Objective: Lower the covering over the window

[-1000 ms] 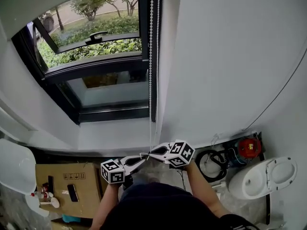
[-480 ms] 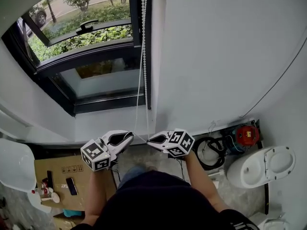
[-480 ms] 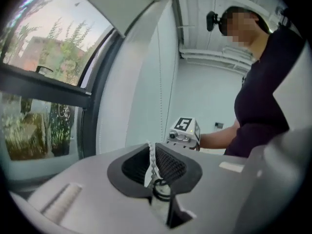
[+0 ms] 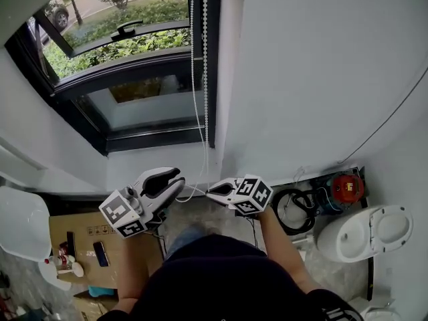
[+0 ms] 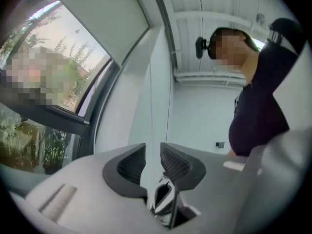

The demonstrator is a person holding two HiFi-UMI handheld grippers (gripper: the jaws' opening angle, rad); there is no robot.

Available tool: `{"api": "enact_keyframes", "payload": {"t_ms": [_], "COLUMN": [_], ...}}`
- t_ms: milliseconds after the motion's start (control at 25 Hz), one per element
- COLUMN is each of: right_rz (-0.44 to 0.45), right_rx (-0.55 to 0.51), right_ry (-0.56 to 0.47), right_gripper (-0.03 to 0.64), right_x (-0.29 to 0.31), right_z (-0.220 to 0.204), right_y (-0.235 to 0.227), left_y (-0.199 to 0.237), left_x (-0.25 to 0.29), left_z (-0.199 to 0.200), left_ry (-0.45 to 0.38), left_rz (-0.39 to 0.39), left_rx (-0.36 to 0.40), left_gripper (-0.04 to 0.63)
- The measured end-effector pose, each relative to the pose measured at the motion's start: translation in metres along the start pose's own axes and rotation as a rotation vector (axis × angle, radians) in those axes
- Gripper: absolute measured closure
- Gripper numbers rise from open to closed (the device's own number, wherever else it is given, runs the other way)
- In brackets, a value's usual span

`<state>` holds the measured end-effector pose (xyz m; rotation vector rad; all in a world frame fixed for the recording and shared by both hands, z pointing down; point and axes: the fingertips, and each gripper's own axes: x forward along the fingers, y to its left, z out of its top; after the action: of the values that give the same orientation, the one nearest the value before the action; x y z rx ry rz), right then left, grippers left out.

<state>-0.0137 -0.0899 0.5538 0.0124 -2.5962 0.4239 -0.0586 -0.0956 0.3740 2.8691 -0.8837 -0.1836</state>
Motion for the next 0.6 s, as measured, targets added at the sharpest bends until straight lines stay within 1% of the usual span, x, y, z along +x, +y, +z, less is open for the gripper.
{"api": "enact_keyframes", "payload": {"t_ms": [40,80,200,360,600], "right_rz": [-0.001,-0.001,0.006,0.010,0.012], "right_rx": [-0.001,-0.002,-0.002,0.002,0.003], "right_ry": [0.003,0.004,0.006,-0.002,-0.002], "right_gripper": [0.603,0.603,0.603,0.603,0.603], "right_x": [0.001,0.002,0.006,0.009,0.011], "right_z": [0.001,0.001,0.002,0.004,0.003], "right_y": [-0.001,-0.001,0.001,0.003,0.006], "left_y": [0.004,0.006,0.007,0.003,-0.002], "left_x": [-0.004,-0.005,-0.001,0.017,0.055], "left_z": [0.009,0.013,0.010,0.002,-0.011], "left_ry": [-0.036,-0.041,0.006,0.026,0.105], "left_rz": [0.008,0.015,0.004,-0.032,-0.078], "left_rx": [-0.001,0.008,0.022,-0.015,-0.042], "left_gripper": [0.502,0.502,0.502,0.502,0.502]}}
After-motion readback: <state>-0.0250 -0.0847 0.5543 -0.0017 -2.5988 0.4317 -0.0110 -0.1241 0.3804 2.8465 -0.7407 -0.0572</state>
